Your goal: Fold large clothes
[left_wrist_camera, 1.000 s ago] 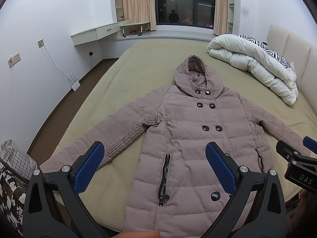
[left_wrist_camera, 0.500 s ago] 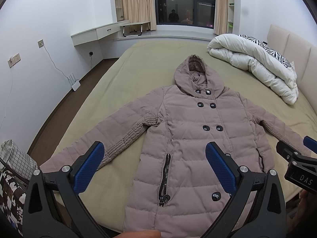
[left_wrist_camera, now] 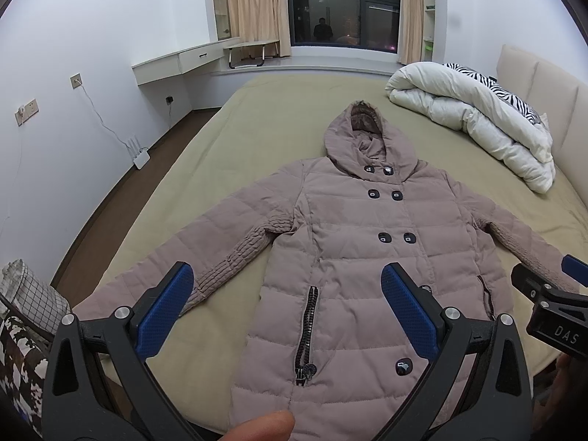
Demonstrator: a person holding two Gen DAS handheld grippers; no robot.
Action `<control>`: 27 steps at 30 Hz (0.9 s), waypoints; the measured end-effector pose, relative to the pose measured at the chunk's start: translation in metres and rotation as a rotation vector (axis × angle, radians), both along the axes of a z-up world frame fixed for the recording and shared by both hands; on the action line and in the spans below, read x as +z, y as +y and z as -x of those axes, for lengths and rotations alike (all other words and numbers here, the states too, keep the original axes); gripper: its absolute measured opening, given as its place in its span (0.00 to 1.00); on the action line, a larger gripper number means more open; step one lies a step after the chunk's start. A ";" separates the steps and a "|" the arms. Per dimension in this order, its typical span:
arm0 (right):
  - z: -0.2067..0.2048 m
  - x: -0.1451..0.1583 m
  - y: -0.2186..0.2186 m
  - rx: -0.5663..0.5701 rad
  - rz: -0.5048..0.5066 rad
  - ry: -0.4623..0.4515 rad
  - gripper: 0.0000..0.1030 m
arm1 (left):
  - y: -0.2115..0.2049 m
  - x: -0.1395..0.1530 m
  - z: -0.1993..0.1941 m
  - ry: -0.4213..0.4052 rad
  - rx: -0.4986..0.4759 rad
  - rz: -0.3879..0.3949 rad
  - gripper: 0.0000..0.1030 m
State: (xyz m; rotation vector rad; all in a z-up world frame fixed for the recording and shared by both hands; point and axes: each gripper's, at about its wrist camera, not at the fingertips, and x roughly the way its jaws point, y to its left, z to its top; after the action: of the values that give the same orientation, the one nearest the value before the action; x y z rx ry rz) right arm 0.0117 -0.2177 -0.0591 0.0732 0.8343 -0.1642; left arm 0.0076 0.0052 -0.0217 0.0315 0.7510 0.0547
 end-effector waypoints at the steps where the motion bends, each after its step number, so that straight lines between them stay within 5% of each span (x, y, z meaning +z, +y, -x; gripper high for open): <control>1: -0.001 -0.001 -0.003 -0.002 -0.008 0.003 1.00 | -0.001 -0.002 -0.002 0.004 0.000 0.000 1.00; 8: -0.007 -0.018 -0.073 -0.085 -0.167 -0.015 1.00 | -0.003 -0.032 -0.019 0.060 -0.028 0.061 1.00; 13: 0.009 -0.062 -0.201 -0.339 -0.406 -0.067 1.00 | -0.007 -0.059 -0.047 0.119 -0.058 0.154 1.00; 17: 0.039 -0.114 -0.307 -0.545 -0.591 -0.096 0.98 | -0.029 -0.072 -0.065 0.065 -0.084 0.110 1.00; 21: 0.077 -0.163 -0.385 -0.737 -0.782 -0.138 0.87 | -0.056 -0.087 -0.091 0.167 -0.083 0.079 1.00; 27: 0.113 -0.207 -0.443 -0.890 -0.965 -0.241 0.64 | -0.078 -0.088 -0.112 0.123 -0.083 0.131 1.00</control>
State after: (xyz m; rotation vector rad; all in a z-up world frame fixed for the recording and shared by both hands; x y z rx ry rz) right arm -0.1013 -0.6608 -0.2657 1.3558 0.5253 -0.5617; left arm 0.1200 -0.0724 -0.1096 -0.0590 0.8744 -0.0763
